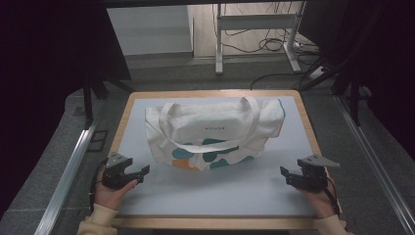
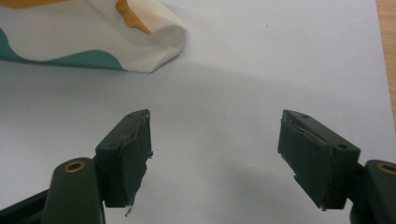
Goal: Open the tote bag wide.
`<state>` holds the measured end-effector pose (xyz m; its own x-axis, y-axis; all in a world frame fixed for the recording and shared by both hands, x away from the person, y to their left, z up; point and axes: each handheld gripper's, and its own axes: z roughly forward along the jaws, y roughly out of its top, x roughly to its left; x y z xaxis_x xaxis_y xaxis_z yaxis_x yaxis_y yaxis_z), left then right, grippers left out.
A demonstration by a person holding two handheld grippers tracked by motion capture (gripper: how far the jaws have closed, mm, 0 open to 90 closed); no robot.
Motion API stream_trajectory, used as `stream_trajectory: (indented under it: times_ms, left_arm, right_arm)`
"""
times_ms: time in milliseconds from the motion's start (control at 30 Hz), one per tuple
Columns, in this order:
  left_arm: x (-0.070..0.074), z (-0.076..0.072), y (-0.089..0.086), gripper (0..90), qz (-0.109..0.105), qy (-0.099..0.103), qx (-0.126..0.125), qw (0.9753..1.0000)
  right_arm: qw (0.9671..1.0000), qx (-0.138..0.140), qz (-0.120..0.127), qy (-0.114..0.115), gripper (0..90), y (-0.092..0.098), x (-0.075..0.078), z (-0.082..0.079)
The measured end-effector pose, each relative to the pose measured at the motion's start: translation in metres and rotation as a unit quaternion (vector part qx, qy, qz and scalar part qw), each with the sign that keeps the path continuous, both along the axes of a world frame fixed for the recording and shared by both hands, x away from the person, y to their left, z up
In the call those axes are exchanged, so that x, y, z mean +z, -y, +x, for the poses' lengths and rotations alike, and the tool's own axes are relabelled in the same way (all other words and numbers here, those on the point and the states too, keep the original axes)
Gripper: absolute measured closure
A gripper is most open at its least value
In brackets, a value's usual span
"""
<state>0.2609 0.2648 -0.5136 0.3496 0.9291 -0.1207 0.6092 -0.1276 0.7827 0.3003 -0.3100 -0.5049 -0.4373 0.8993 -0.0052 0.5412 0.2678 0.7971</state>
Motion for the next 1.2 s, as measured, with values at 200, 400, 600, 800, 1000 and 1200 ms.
stream_trajectory:
  times_ms: [200, 400, 600, 800, 1000, 1200]
  left_arm:
    - [0.006, -0.009, 0.001, 24.5, -0.001, 0.013, -0.002, 0.9999]
    - [0.009, -0.012, -0.003, 24.5, -0.009, 0.019, 0.002, 0.9998]
    - [0.015, -0.01, -0.005, 24.4, -0.019, 0.025, 0.0, 0.9995]
    - [0.026, -0.014, -0.009, 24.5, -0.031, 0.035, -0.001, 0.9989]
    - [0.039, -0.016, -0.009, 24.5, -0.037, 0.047, -0.005, 0.9982]
    - [0.045, -0.017, -0.008, 24.5, -0.038, 0.051, -0.01, 0.9979]
  right_arm:
    - [1.0, -0.001, 0.009, 0.004, 27.6, 0.001, 0.003, -0.002]
    - [0.9999, 0.003, 0.007, 0.012, 28.3, 0.0, 0.007, -0.005]
    - [0.9998, 0.007, 0.01, 0.015, 29.0, -0.002, 0.011, -0.004]
    - [0.9993, 0.013, 0.018, 0.032, 30.5, -0.003, 0.023, -0.005]
    - [0.9988, 0.025, 0.018, 0.039, 31.6, -0.008, 0.033, -0.002]
    - [0.9984, 0.03, 0.021, 0.042, 32.0, -0.009, 0.039, -0.001]
